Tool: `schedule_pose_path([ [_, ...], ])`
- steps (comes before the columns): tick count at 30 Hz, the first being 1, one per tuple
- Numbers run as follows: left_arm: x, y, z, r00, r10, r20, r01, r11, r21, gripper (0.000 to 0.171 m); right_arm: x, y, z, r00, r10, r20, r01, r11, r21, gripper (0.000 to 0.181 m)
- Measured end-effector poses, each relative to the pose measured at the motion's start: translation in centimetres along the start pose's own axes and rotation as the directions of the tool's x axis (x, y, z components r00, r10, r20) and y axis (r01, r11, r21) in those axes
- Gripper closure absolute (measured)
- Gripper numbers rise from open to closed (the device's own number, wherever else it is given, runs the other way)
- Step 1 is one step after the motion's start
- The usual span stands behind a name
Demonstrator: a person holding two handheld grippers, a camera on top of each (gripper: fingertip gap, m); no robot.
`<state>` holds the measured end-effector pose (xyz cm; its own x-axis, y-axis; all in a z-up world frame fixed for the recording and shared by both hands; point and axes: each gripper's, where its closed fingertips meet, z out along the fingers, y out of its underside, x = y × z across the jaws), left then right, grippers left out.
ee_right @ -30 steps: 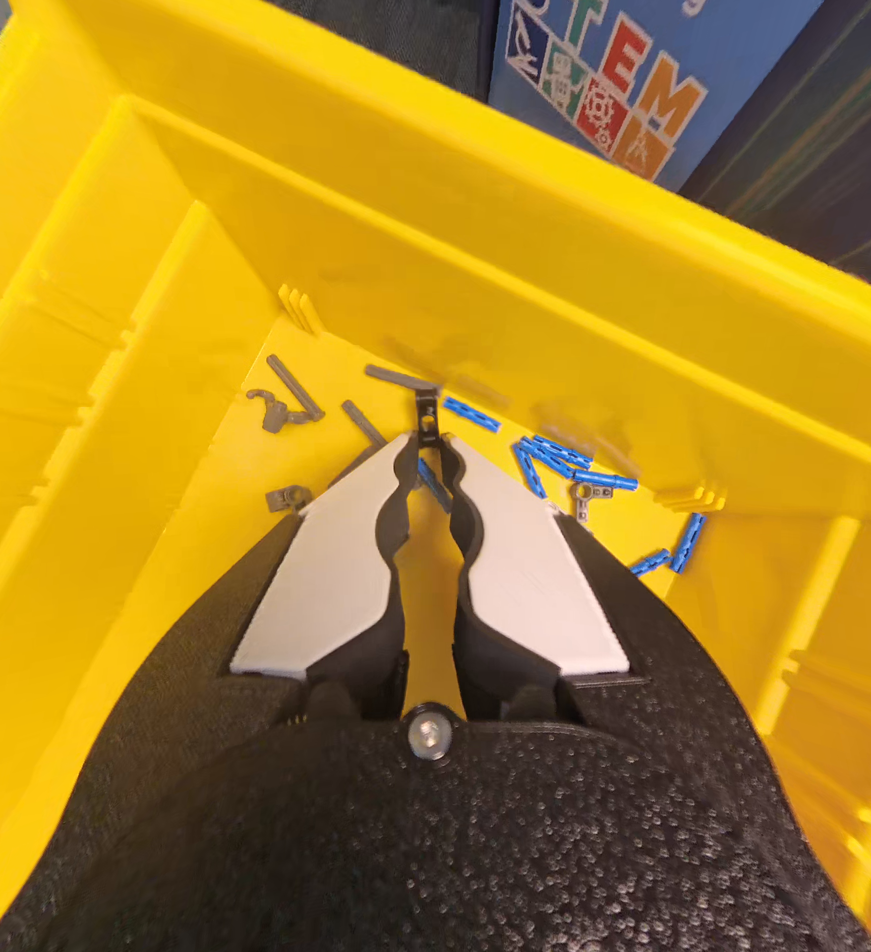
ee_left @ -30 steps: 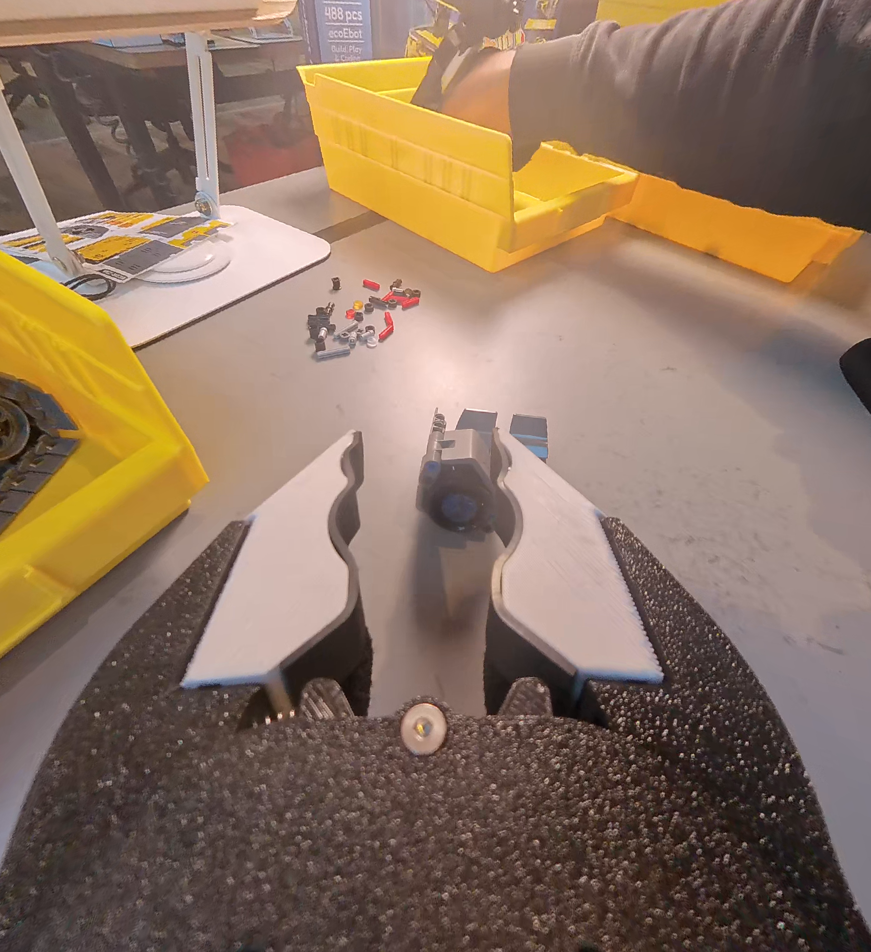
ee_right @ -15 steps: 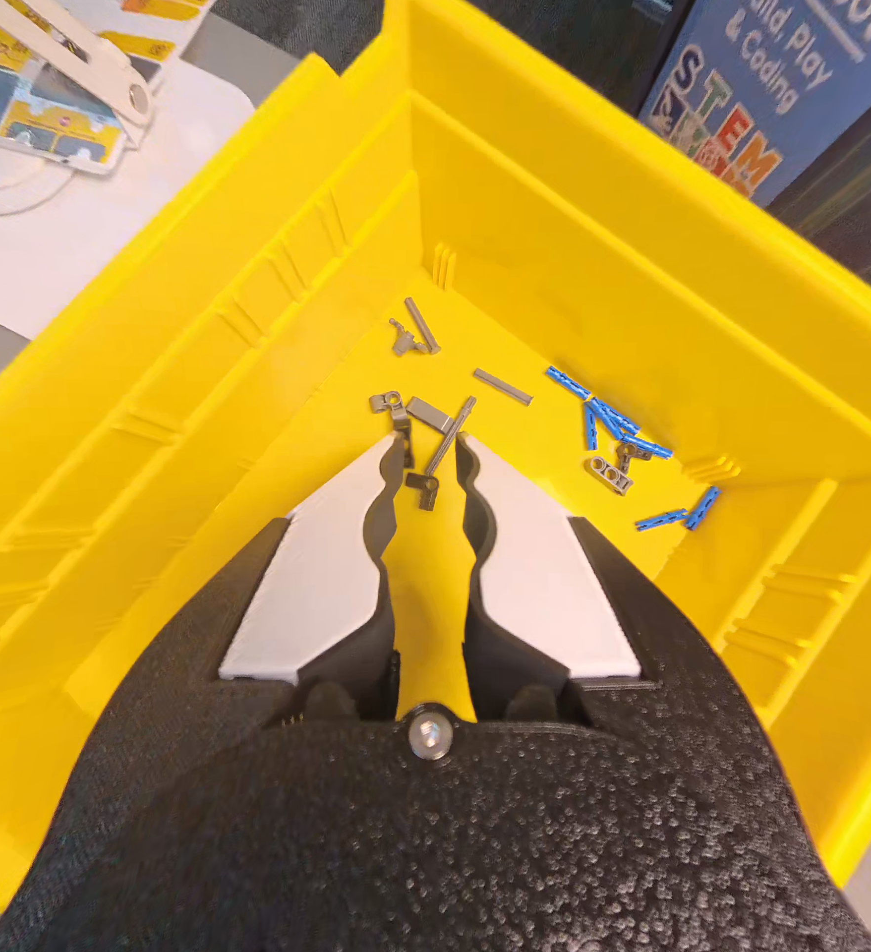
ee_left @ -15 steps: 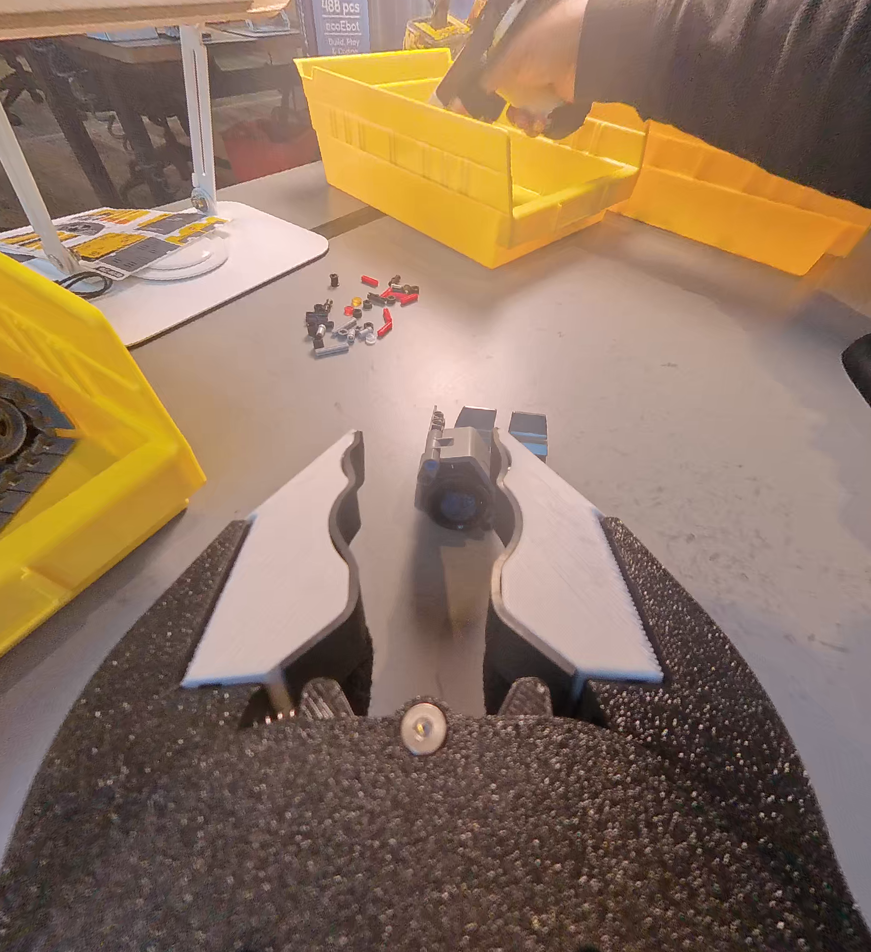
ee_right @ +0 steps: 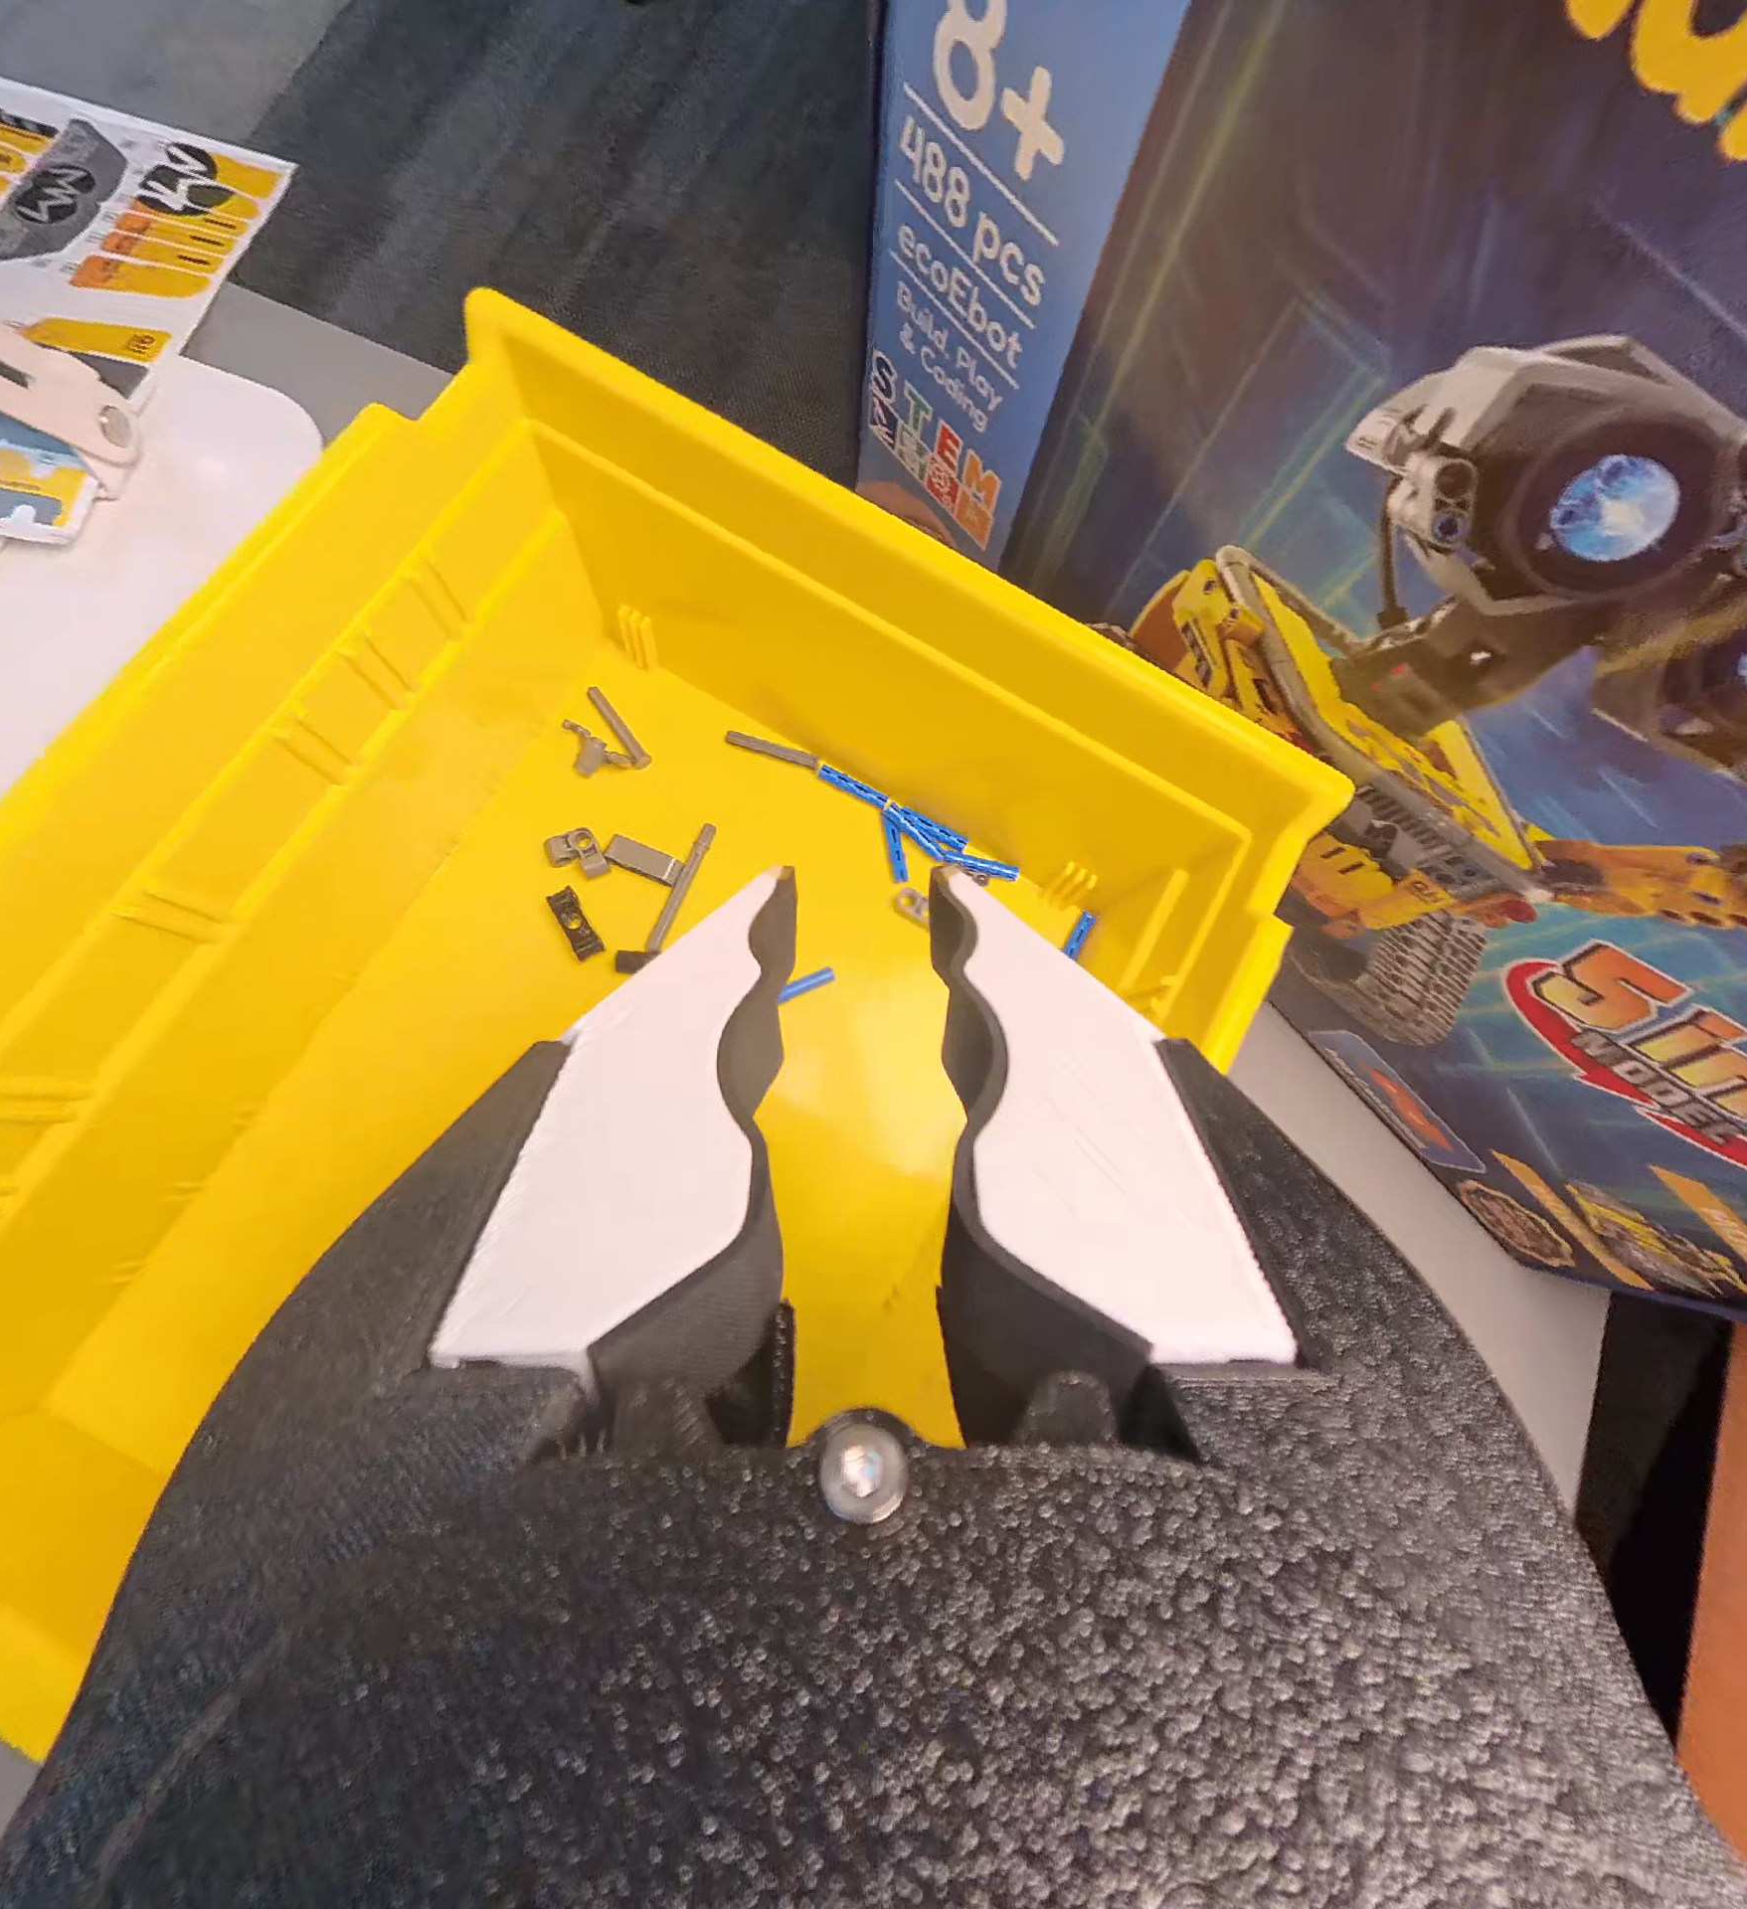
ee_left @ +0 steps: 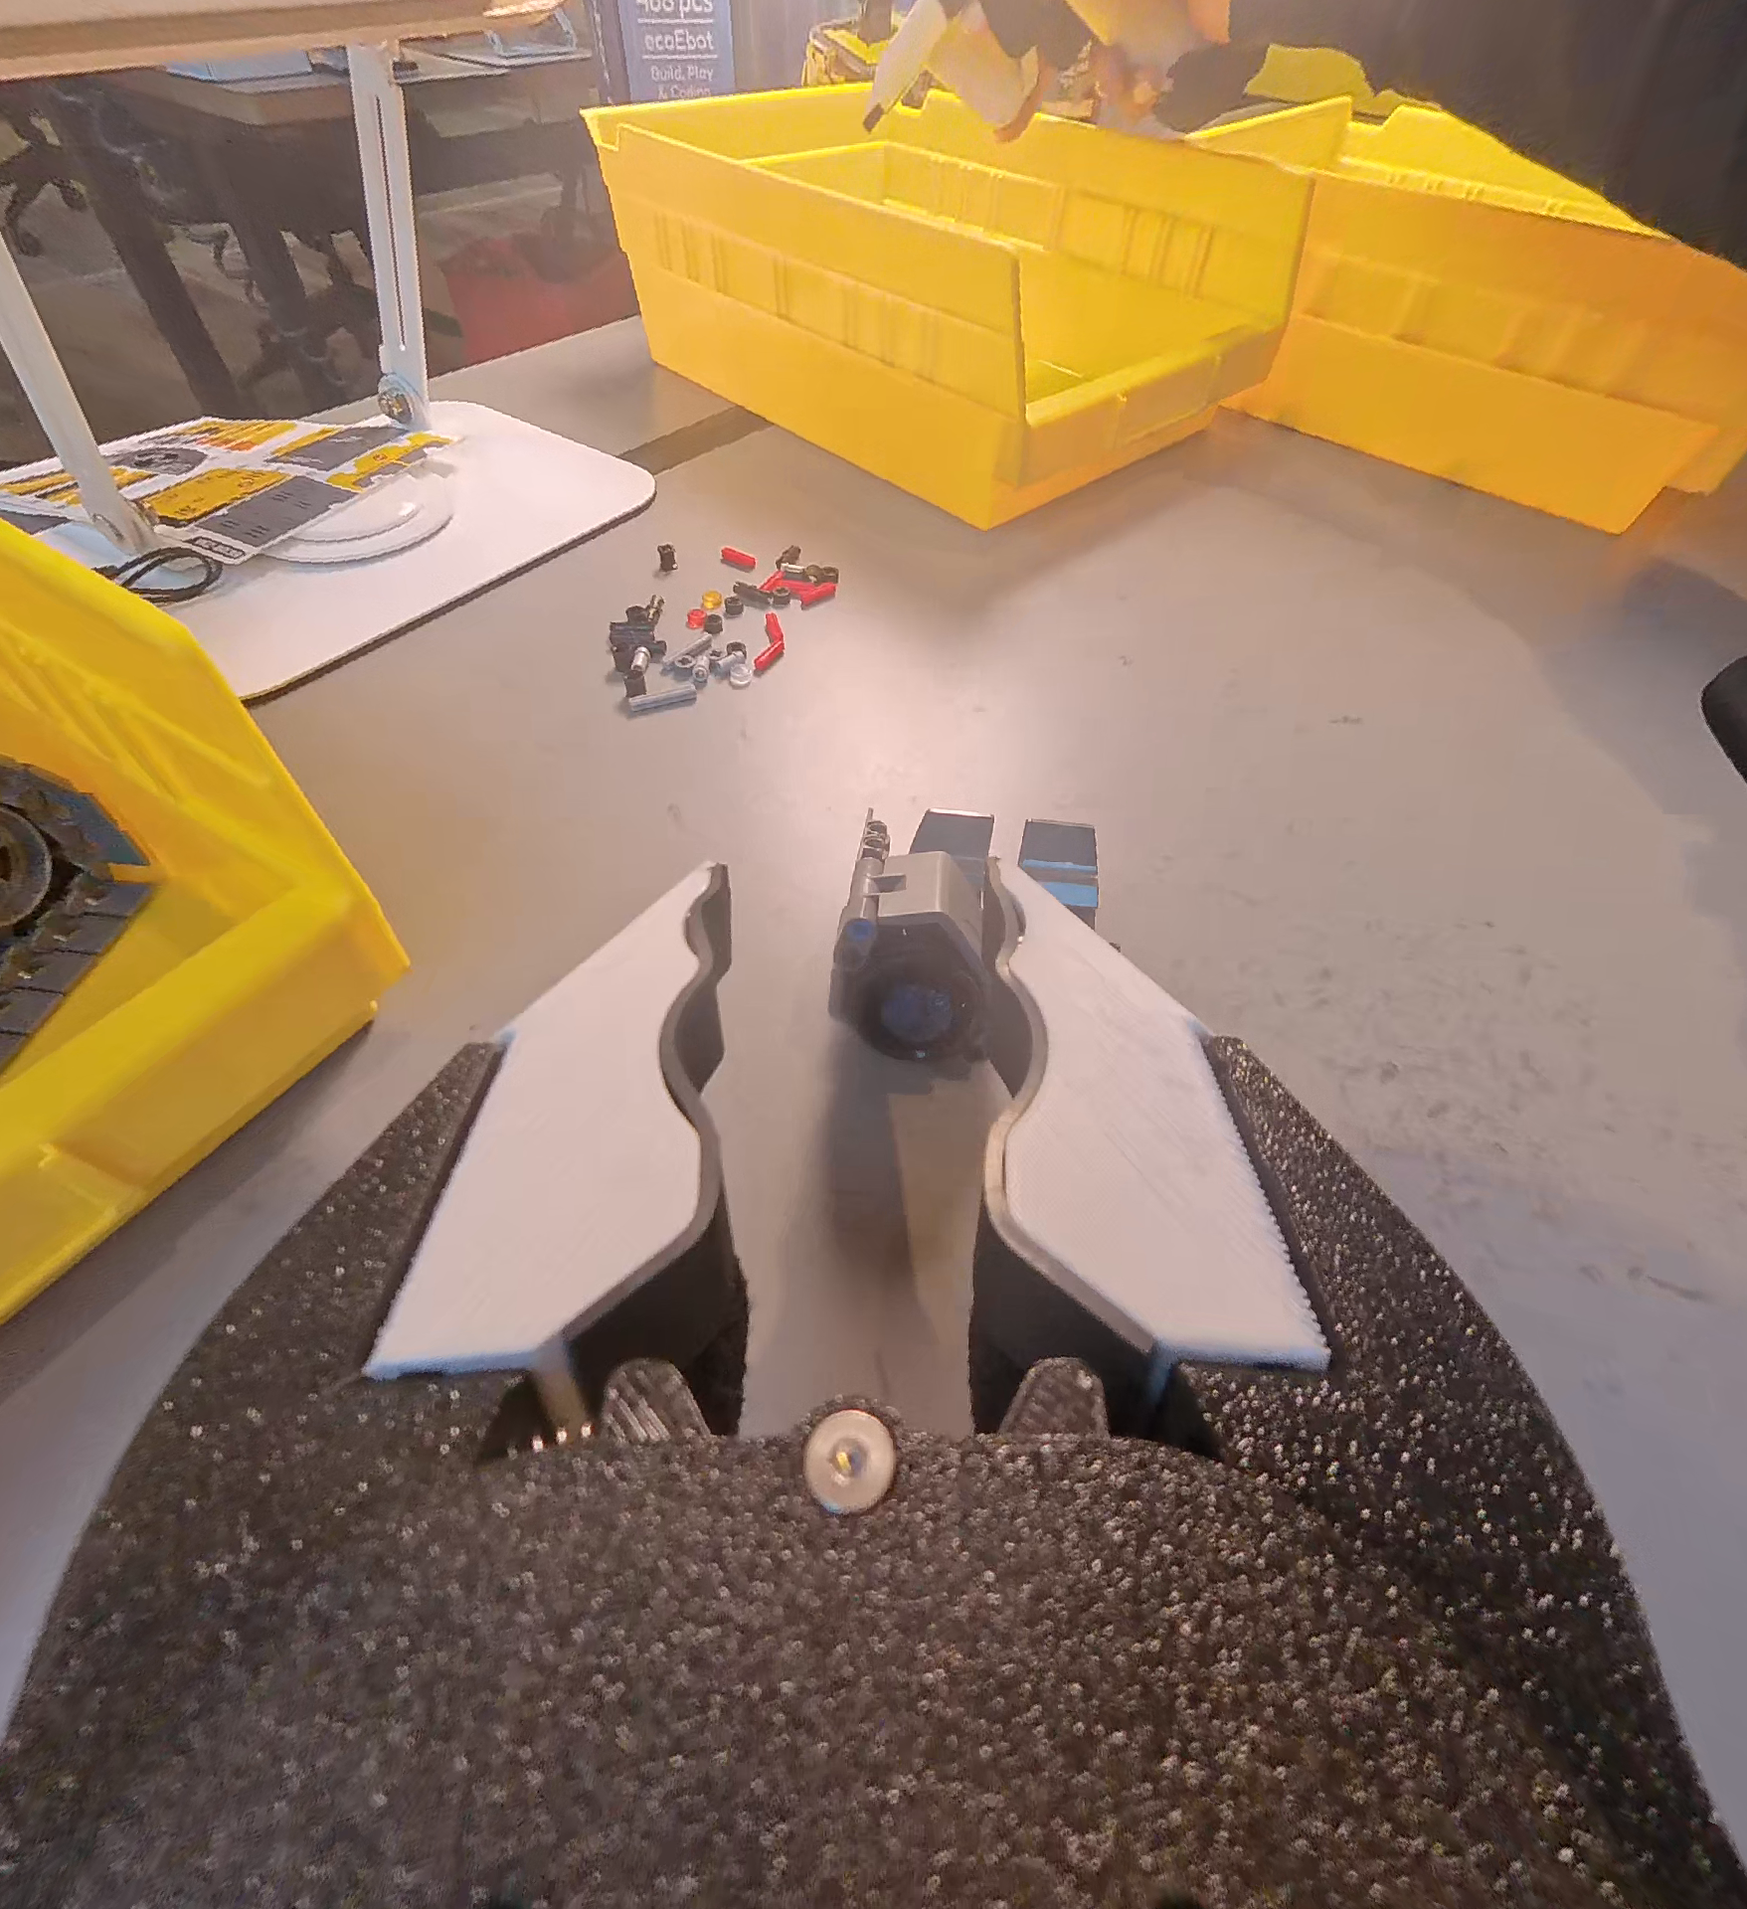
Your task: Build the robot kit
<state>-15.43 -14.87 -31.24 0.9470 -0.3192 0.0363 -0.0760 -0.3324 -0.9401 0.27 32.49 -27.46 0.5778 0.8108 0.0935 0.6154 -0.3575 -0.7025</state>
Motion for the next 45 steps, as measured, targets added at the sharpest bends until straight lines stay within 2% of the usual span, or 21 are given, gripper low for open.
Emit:
schedule_pose_path([
  [4,-0.2,0.0,0.1,1.000,-0.010,0.004,0.010,1.000,-0.002,0.124,1.3,0.4,0.7,0.996,0.072,-0.048,-0.073,0.997,-0.021,0.165],
  [8,-0.5,0.0,0.1,1.000,-0.023,0.011,0.023,1.000,-0.002,0.124,1.0,0.4,2.7,0.984,0.164,-0.073,-0.168,0.985,-0.040,0.170],
  [15,-0.4,-0.1,-0.2,1.000,-0.021,0.008,0.021,1.000,0.012,0.125,1.9,3.4,7.4,0.951,0.228,-0.208,-0.261,0.953,-0.152,0.169],
  [21,0.2,-0.2,-0.4,0.999,-0.034,-0.022,0.034,0.999,0.021,0.126,2.9,4.3,9.0,0.919,0.266,-0.290,-0.320,0.934,-0.159,0.170],
  [25,0.4,-0.4,-0.5,0.996,-0.070,-0.054,0.072,0.997,0.034,0.125,2.9,4.4,8.9,0.903,0.324,-0.283,-0.375,0.915,-0.150,0.174],
  [30,0.6,-0.6,-0.6,0.993,-0.094,-0.075,0.097,0.994,0.041,0.125,1.0,4.6,8.9,0.899,0.407,-0.159,-0.432,0.884,-0.176,0.173],
  [33,0.7,-0.6,-0.6,0.992,-0.098,-0.079,0.101,0.994,0.039,0.125,0.9,4.0,8.5,0.901,0.412,-0.135,-0.429,0.891,-0.149,0.172],
  [35,0.7,-0.5,-0.5,0.992,-0.098,-0.079,0.101,0.994,0.038,0.125,1.5,3.7,8.1,0.910,0.379,-0.168,-0.402,0.905,-0.138,0.168],
  [45,0.6,-0.5,-0.5,0.991,-0.107,-0.082,0.110,0.993,0.037,0.125,1.2,4.7,8.6,0.926,0.337,-0.169,-0.367,0.910,-0.196,0.166],
])
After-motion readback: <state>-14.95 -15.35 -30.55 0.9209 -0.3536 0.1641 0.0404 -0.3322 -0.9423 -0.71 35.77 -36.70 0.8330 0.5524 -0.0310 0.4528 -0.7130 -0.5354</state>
